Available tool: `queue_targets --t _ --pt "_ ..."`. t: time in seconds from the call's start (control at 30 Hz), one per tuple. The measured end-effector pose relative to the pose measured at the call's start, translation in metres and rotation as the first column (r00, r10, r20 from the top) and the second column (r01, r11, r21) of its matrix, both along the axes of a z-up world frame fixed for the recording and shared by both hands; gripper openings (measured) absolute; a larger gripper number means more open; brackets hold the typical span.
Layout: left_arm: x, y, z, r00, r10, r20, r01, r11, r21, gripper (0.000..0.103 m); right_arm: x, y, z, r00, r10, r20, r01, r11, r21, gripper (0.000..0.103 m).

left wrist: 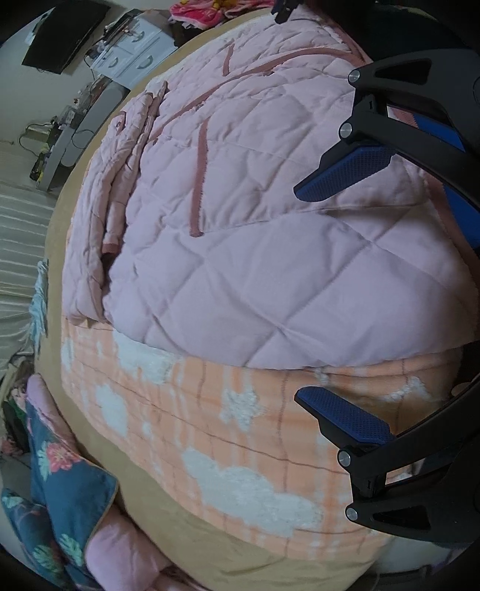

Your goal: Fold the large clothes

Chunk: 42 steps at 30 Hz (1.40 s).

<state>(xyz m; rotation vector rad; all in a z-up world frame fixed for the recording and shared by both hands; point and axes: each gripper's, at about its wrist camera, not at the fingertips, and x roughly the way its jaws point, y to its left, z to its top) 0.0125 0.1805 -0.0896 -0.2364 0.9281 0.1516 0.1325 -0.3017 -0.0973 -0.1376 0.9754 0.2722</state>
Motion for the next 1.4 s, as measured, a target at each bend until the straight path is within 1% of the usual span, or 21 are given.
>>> queue_targets --t 0.07,0.27,0.4,0.57,0.63,0.73,0.8,0.83,0.87,0.9,0.93,1.03,1.13,1.23,1.33,1.37,1.4 --pt "-0.002 0.001 -0.002 1.000 -0.006 -0.011 0.006 1.000 -0.027 0.094 0.000 -0.001 -0.001 1.000 0.005 -0.021 -0.005 1.000 -0.001 0.099" --pt "-0.007 0.001 -0.013 0.998 -0.024 -0.055 0.020 0.997 -0.073 0.094 -0.005 -0.010 -0.004 0.998 0.014 -0.059 -0.014 1.000 -0.003 0.099" --pt "-0.010 0.003 -0.016 0.998 -0.023 -0.066 0.016 0.995 -0.100 0.094 -0.006 -0.021 -0.010 0.994 0.002 -0.105 0.001 1.000 0.030 0.099" --pt "-0.011 -0.001 -0.024 0.995 -0.037 -0.095 0.023 0.989 -0.143 0.094 -0.015 -0.020 -0.015 0.989 0.042 -0.141 -0.035 0.998 0.048 0.098" --pt "-0.013 -0.002 -0.025 0.995 -0.040 -0.096 0.026 0.990 -0.141 0.094 -0.019 -0.018 -0.014 0.990 0.060 -0.130 -0.055 0.998 0.043 0.092" --pt "-0.014 -0.002 -0.026 0.994 -0.036 -0.101 0.020 0.987 -0.157 0.094 -0.024 -0.012 -0.014 0.989 0.083 -0.122 -0.078 0.996 0.043 0.073" --pt "-0.015 -0.002 -0.027 0.994 -0.031 -0.104 0.014 0.987 -0.163 0.094 -0.028 -0.008 -0.010 0.991 0.096 -0.094 -0.094 0.995 0.035 0.052" --pt "-0.016 -0.002 -0.027 0.994 -0.033 -0.106 0.015 0.987 -0.163 0.094 -0.029 -0.007 -0.005 0.992 0.099 -0.077 -0.096 0.995 0.035 0.045" --pt "-0.016 -0.003 -0.028 0.993 -0.036 -0.109 0.017 0.986 -0.166 0.094 -0.030 -0.007 -0.002 0.993 0.101 -0.061 -0.098 0.994 0.044 0.034" --pt "-0.017 -0.004 -0.029 0.993 -0.036 -0.112 0.017 0.985 -0.171 0.094 -0.031 -0.009 0.005 0.993 0.108 -0.040 -0.105 0.992 0.072 0.028" --pt "-0.018 -0.004 -0.030 0.993 -0.039 -0.116 0.018 0.984 -0.178 0.094 -0.034 -0.009 0.014 0.993 0.120 -0.007 -0.119 0.987 0.109 0.026" --pt "-0.020 -0.007 -0.032 0.991 -0.056 -0.124 0.032 0.982 -0.185 0.094 -0.039 -0.004 0.038 0.985 0.145 0.090 -0.157 0.977 0.147 0.022" --pt "-0.022 -0.011 -0.033 0.989 -0.075 -0.129 0.050 0.981 -0.190 0.094 -0.035 -0.002 0.057 0.978 0.134 0.158 -0.164 0.968 0.190 0.021" --pt "-0.024 -0.012 -0.033 0.990 -0.076 -0.123 0.053 0.981 -0.184 0.092 -0.027 -0.006 0.071 0.974 0.113 0.198 -0.161 0.956 0.246 0.020" --pt "-0.025 -0.015 -0.031 0.990 -0.075 -0.119 0.055 0.986 -0.157 0.076 -0.020 -0.008 0.082 0.969 0.094 0.227 -0.157 0.947 0.278 0.020" --pt "-0.025 -0.016 -0.030 0.991 -0.073 -0.115 0.055 0.987 -0.150 0.066 -0.018 -0.009 0.084 0.969 0.091 0.231 -0.159 0.943 0.294 0.020" --pt "-0.026 -0.016 -0.028 0.991 -0.071 -0.110 0.055 0.988 -0.143 0.059 -0.017 -0.008 0.087 0.967 0.091 0.237 -0.162 0.939 0.302 0.020"
